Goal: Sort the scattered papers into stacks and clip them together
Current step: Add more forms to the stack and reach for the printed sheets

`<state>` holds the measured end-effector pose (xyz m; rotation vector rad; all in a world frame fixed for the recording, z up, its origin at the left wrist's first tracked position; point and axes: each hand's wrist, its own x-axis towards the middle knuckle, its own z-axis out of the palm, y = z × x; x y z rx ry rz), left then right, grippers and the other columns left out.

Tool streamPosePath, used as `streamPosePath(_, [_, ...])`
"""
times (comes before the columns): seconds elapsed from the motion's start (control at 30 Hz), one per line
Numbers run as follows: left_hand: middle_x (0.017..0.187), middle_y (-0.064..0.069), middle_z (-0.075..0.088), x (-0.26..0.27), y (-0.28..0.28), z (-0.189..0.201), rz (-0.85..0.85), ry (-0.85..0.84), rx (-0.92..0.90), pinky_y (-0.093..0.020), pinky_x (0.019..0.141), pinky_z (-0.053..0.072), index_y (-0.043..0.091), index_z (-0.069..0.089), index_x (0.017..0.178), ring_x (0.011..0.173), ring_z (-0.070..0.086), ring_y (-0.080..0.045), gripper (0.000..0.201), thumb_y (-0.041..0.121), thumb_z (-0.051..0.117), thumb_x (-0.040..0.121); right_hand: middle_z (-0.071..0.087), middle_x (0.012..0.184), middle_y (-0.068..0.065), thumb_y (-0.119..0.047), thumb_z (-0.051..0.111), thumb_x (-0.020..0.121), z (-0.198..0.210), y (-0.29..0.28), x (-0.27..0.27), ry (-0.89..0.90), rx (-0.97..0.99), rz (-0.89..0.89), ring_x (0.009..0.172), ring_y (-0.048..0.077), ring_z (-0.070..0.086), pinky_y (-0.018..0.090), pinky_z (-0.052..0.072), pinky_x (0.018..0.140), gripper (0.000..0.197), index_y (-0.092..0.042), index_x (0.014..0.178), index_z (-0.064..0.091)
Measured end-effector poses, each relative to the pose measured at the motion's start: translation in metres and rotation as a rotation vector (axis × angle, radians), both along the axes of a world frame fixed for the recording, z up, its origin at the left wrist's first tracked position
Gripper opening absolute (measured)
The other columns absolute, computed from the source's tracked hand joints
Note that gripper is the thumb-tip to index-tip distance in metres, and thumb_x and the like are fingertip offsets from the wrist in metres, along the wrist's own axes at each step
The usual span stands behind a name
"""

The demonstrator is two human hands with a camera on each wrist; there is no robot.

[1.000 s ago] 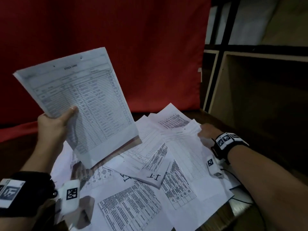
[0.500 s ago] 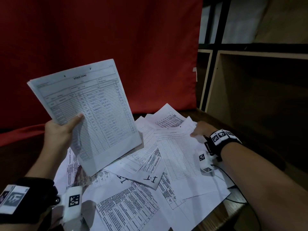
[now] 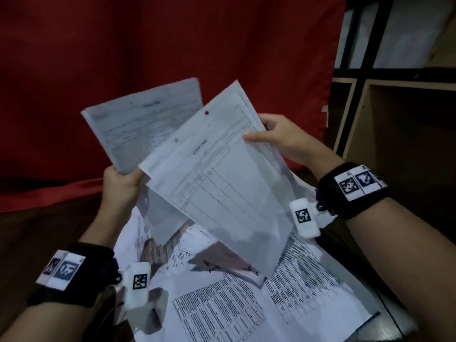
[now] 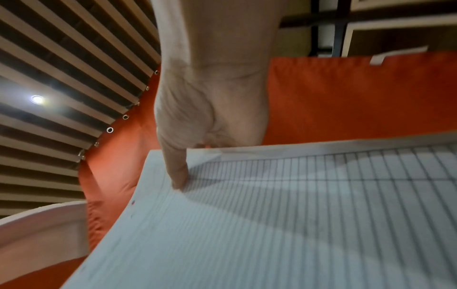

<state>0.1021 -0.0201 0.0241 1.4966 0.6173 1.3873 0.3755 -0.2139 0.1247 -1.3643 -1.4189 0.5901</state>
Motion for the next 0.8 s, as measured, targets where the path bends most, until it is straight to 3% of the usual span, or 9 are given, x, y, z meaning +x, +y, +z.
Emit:
streamPosePath(0.1, [0.067,0.023,0.076,-0.003,-0.011,0.007,-0.111,0.133,-0.024,-0.014,0.062,0.060,0.029,0.084,0.067,0.066,0.074,0.003,0.042,-0.004,0.073,0.090,0.073,0.118,0.013,-0.008,0.067,0.094,-0.006,0.037,-0.023,0.195,0.131,-0.056,0.105,0.028,0.073,0.040,0.059,0.091,0.033,-0.002,0.126,0.063])
streamPosePath(0.2, [0.078,0.010,0.081,-0.012,-0.017,0.011,-0.205,0.182,-0.036,-0.020,0.062,0.061,0.014,0.080,0.088,0.074,0.077,-0.006,0.028,-0.007,0.065,0.097,0.075,0.114,0.012,-0.010,0.066,0.095,-0.019,0.066,-0.041,0.360,0.179,-0.127,0.101,0.028,0.074,0.041,0.059,0.085,0.028,-0.003,0.122,0.064])
streamPosePath(0.3, [0.076,0.004,0.080,-0.023,-0.018,0.016,-0.214,0.236,-0.115,-0.022,0.054,0.058,0.010,0.076,0.091,0.076,0.078,-0.015,0.019,0.007,0.061,0.104,0.076,0.109,0.006,-0.011,0.065,0.097,-0.033,0.082,-0.059,0.324,0.203,-0.186,0.095,0.020,0.076,0.035,0.062,0.077,0.024,-0.007,0.120,0.065])
streamPosePath(0.37, [0.100,-0.002,0.083,-0.028,-0.015,0.019,-0.278,0.076,-0.203,-0.032,0.071,0.065,0.014,0.079,0.106,0.105,0.078,-0.030,0.031,0.031,0.053,0.110,0.076,0.107,0.001,-0.014,0.065,0.097,-0.042,0.089,-0.071,0.243,0.241,-0.230,0.094,0.016,0.075,0.039,0.063,0.081,0.017,-0.015,0.114,0.067])
streamPosePath(0.43, [0.130,-0.003,0.077,-0.035,-0.013,0.017,-0.338,-0.162,-0.234,-0.040,0.095,0.064,0.023,0.077,0.123,0.124,0.072,-0.025,0.052,0.056,0.040,0.108,0.075,0.106,-0.003,-0.015,0.064,0.097,-0.050,0.096,-0.082,0.171,0.304,-0.284,0.096,0.012,0.074,0.043,0.062,0.085,0.013,-0.023,0.107,0.065])
streamPosePath(0.47, [0.137,-0.003,0.073,-0.037,-0.011,0.015,-0.332,-0.219,-0.200,-0.042,0.101,0.061,0.024,0.073,0.130,0.128,0.069,-0.023,0.052,0.057,0.040,0.106,0.075,0.107,-0.004,-0.014,0.064,0.097,-0.052,0.098,-0.088,0.160,0.339,-0.305,0.097,0.011,0.073,0.044,0.061,0.086,0.014,-0.024,0.108,0.064])
streamPosePath(0.6, [0.112,0.006,0.080,-0.038,-0.008,0.014,0.022,-0.156,0.073,-0.040,0.099,0.062,0.015,0.067,0.121,0.111,0.075,-0.018,0.018,0.010,0.065,0.104,0.070,0.120,-0.005,-0.016,0.065,0.095,-0.054,0.105,-0.105,0.176,0.428,-0.289,0.107,0.008,0.069,0.038,0.058,0.093,0.044,-0.024,0.135,0.049])
streamPosePath(0.67, [0.102,0.012,0.081,-0.037,-0.005,0.016,0.128,-0.199,0.124,-0.032,0.090,0.063,0.019,0.069,0.112,0.100,0.076,-0.010,0.017,0.004,0.066,0.103,0.066,0.128,-0.005,-0.020,0.067,0.095,-0.051,0.105,-0.108,0.199,0.412,-0.200,0.115,0.008,0.066,0.035,0.055,0.099,0.052,-0.028,0.140,0.042])
streamPosePath(0.8, [0.110,0.006,0.080,-0.041,0.004,0.008,0.058,-0.240,0.081,-0.031,0.092,0.063,0.020,0.068,0.116,0.106,0.076,-0.014,0.020,0.005,0.068,0.102,0.072,0.117,0.000,-0.011,0.068,0.094,-0.066,0.110,-0.107,0.326,0.227,-0.102,0.115,0.020,0.068,0.045,0.051,0.106,0.028,-0.021,0.119,0.061])
